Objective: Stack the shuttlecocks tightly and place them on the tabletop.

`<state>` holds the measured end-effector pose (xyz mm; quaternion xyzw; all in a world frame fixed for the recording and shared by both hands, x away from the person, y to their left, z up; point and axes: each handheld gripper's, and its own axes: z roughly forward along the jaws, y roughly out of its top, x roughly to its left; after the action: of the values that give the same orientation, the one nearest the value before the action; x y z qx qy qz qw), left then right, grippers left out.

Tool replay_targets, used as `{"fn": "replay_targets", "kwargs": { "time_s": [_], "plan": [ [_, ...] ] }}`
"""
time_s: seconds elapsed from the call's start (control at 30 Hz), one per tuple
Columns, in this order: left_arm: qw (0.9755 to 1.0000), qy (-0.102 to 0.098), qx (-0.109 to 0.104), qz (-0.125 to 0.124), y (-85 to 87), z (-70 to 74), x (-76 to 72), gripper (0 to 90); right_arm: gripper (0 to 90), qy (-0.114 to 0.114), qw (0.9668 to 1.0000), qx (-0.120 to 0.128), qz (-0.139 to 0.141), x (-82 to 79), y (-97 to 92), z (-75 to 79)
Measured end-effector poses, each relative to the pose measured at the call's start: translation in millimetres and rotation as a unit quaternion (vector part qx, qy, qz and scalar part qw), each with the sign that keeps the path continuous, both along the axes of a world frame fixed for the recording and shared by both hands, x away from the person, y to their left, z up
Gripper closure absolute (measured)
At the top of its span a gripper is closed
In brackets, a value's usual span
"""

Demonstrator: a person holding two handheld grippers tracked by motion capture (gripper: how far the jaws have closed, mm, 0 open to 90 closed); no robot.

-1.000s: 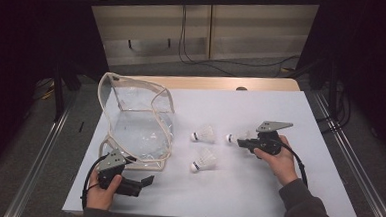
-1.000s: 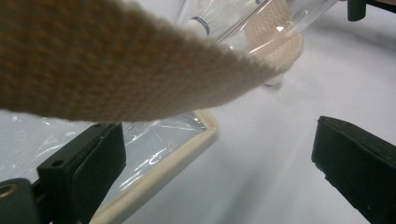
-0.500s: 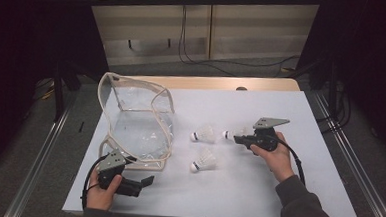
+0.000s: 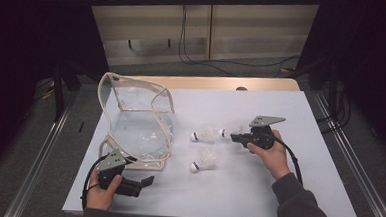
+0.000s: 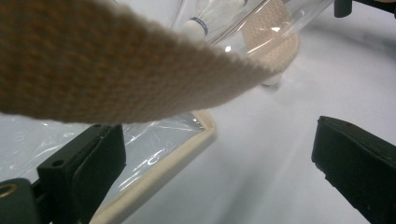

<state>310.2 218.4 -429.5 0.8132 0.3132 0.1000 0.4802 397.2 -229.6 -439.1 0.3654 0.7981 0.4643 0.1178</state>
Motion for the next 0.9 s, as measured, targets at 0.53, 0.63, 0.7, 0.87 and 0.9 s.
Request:
{"fn": "replay_targets", "kwargs": {
  "time_s": [0.53, 0.63, 0.7, 0.87, 0.9],
  "plan": [
    [1.0000, 0.000, 0.000, 0.001, -0.4, 0.0, -0.3, 3.0, 90.0, -0.002, 1.0000, 0.005, 0.000, 3.0, 4.2, -0.2],
    [1.0000, -0.001, 0.001, 0.001, -0.2, 0.0, -0.2, 3.0, 90.0, -0.003, 1.0000, 0.006, 0.000, 3.9, 5.6, -0.2],
    [1.0000, -0.001, 0.001, 0.001, -0.2, 0.1, -0.2, 3.0, 90.0, -0.002, 1.0000, 0.007, 0.002, 4.5, 6.8, -0.3],
    [1.0000, 0.000, 0.001, 0.001, -0.3, 0.1, -0.4, 3.0, 90.0, -0.003, 1.0000, 0.004, 0.005, 5.2, 9.6, -0.8],
    [1.0000, 0.000, 0.001, 0.001, -0.3, 0.1, -0.3, 3.0, 90.0, -0.003, 1.0000, 0.004, 0.005, 5.3, 9.8, -0.8]
  ]
}}
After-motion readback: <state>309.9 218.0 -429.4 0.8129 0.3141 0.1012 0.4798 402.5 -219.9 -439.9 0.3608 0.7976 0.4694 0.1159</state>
